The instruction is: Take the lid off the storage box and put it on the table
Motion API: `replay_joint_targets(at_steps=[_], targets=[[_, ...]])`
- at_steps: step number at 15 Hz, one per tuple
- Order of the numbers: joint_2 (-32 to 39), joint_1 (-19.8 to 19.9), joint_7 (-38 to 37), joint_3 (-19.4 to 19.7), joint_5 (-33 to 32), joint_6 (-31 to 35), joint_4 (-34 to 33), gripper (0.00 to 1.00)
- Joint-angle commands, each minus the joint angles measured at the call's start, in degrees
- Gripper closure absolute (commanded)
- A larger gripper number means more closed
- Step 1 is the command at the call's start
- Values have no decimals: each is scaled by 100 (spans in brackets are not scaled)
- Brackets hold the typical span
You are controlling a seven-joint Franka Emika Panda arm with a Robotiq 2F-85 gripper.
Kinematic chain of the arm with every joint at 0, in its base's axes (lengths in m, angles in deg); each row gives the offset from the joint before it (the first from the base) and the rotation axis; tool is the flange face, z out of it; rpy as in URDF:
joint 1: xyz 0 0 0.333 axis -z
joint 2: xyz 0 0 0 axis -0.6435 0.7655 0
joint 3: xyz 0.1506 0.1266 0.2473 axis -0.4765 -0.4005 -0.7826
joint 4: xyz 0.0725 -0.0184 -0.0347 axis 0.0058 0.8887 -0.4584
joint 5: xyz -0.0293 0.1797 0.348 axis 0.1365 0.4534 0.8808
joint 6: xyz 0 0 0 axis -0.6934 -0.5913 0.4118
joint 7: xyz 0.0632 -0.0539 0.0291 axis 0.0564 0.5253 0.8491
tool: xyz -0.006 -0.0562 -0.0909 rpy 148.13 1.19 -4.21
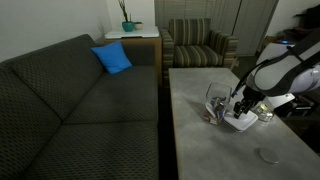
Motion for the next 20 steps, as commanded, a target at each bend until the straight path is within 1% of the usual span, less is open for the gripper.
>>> replay_joint_targets(at_steps=[1, 9, 10, 11, 12, 15, 18, 20], targets=[[9, 76, 352, -198, 8, -107, 52, 71], [66, 88, 710, -377, -6, -273, 6, 71], [66, 93, 758, -395, -6, -299, 5, 57], [65, 97, 796, -410, -4, -329, 3, 32], [65, 104, 837, -424, -2, -350, 12, 20], [65, 118, 918, -451, 3, -373, 6, 2], [64, 167, 1035, -492, -7, -369, -45, 0], [61, 272, 1293, -610, -43, -418, -124, 0]])
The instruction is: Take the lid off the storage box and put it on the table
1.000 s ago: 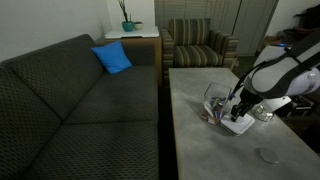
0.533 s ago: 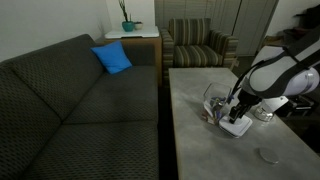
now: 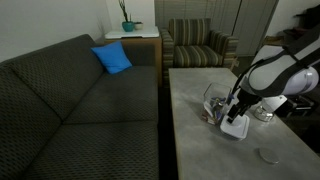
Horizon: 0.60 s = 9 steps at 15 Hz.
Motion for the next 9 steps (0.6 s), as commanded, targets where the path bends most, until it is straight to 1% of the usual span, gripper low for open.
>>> replay_joint_targets(at_steps=[1, 5, 7, 9], targets=[[-77, 347, 658, -378, -67, -193, -30, 0], [-525, 712, 1440, -771, -128, -396, 368, 0], [-837, 840, 1660, -894, -108, -779, 565, 0], [-1152, 884, 1677, -917, -65, -1342, 674, 0]])
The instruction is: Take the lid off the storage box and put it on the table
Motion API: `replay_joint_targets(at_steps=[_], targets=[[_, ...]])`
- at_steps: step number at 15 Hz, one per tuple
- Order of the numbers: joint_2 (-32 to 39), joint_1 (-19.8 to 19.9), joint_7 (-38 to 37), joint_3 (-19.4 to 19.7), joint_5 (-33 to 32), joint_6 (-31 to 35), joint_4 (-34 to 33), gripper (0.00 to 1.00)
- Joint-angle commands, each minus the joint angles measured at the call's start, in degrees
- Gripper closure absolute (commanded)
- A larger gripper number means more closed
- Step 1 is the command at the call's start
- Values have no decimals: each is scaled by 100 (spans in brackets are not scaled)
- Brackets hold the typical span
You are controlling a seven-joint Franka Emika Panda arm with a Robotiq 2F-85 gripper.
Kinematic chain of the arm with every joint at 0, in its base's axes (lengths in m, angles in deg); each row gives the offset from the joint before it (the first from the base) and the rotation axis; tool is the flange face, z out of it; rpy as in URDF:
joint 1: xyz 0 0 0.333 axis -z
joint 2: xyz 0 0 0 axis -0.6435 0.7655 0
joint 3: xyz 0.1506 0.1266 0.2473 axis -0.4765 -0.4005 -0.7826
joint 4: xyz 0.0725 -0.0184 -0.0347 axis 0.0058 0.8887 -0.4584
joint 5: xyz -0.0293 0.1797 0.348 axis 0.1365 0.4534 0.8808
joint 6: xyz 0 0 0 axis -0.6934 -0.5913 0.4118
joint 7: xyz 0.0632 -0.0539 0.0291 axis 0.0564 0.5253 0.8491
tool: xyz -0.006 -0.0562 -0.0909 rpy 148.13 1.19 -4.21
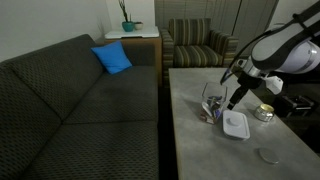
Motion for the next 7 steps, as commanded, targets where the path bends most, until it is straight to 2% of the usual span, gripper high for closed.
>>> replay_joint_targets(at_steps=[1, 3, 4, 7], targets=[[-777, 205, 144, -113, -10, -881, 583, 0], [-1068, 177, 84, -75, -35, -1232, 676, 0], [-1196, 62, 203, 50, 160, -1349, 689, 0], [-1425, 66, 330, 36, 249, -1629, 728, 0]])
